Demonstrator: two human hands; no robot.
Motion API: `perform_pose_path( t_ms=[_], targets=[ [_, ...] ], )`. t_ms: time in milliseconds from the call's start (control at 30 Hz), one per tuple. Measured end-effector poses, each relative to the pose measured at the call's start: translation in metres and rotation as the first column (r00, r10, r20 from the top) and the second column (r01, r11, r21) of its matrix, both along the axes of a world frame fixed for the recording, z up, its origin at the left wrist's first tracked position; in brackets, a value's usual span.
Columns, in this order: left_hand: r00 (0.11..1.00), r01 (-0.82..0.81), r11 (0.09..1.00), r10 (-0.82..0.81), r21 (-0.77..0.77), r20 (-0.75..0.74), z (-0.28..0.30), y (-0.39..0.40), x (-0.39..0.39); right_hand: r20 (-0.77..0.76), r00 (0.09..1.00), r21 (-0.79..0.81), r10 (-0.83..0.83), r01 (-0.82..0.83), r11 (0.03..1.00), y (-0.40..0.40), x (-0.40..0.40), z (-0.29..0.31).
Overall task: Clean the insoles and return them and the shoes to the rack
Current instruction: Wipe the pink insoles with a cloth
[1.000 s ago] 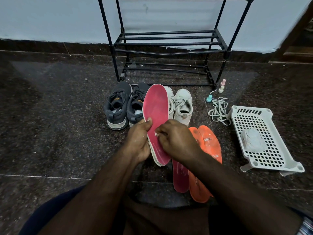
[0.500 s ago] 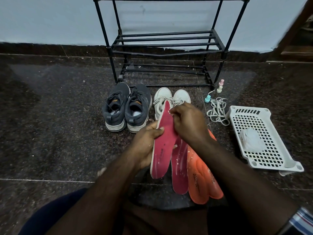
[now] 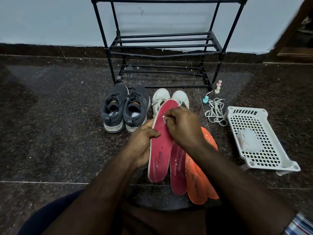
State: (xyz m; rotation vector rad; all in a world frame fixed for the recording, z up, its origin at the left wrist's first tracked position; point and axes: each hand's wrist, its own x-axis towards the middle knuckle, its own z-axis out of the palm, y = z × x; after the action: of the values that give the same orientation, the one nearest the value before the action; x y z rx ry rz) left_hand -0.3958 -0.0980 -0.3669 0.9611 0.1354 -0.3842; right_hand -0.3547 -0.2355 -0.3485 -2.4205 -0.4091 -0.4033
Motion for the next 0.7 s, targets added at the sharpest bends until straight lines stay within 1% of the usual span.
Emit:
perform_pose_path(
  t_ms=[133, 167, 233, 300, 333, 367, 467, 533, 700],
  targets=[
    [0.999, -0.036, 0.999, 0.036, -0.023, -0.010, -0.005, 0.003, 0.004, -0.038, 0.985, -0.029, 0.168, -0.170, 0.985, 0.014, -0.020, -0.004],
    [0.999, -0.032, 0.999, 0.032, -0.030, -0.009, -0.006, 0.003, 0.004, -0.025, 0.986, -0.028, 0.165, -0.166, 0.986, 0.013, -0.017, -0.004],
    [1.000, -0.023, 0.999, 0.023, -0.037, -0.006, -0.004, 0.004, 0.004, 0.028, 0.995, -0.017, 0.091, -0.091, 0.996, 0.006, -0.006, -0.003],
    [1.000, -0.015, 0.999, 0.014, -0.043, -0.012, -0.002, 0.003, 0.003, 0.019, 1.000, 0.003, 0.004, -0.004, 1.000, -0.001, 0.001, -0.002],
    [1.000, -0.012, 0.999, 0.011, -0.045, -0.018, -0.001, 0.002, 0.002, 0.004, 1.000, 0.006, -0.009, 0.009, 1.000, -0.002, 0.001, -0.003],
    [1.000, -0.013, 0.999, 0.012, -0.047, -0.024, 0.000, 0.002, 0.001, -0.002, 1.000, 0.007, 0.008, -0.008, 1.000, 0.000, -0.002, -0.003],
    [0.998, -0.038, 0.998, 0.036, -0.053, -0.042, -0.001, 0.004, 0.002, 0.010, 0.992, 0.006, 0.128, -0.128, 0.992, 0.010, -0.017, -0.006],
    [0.998, -0.039, 0.997, 0.037, -0.065, -0.041, -0.001, 0.006, 0.002, 0.015, 0.988, 0.002, 0.151, -0.151, 0.988, 0.010, -0.018, -0.005],
    [0.999, -0.013, 0.998, 0.012, -0.057, -0.033, -0.001, 0.004, 0.001, -0.004, 1.000, 0.031, -0.024, 0.024, 0.999, -0.007, 0.003, -0.001]
  ],
)
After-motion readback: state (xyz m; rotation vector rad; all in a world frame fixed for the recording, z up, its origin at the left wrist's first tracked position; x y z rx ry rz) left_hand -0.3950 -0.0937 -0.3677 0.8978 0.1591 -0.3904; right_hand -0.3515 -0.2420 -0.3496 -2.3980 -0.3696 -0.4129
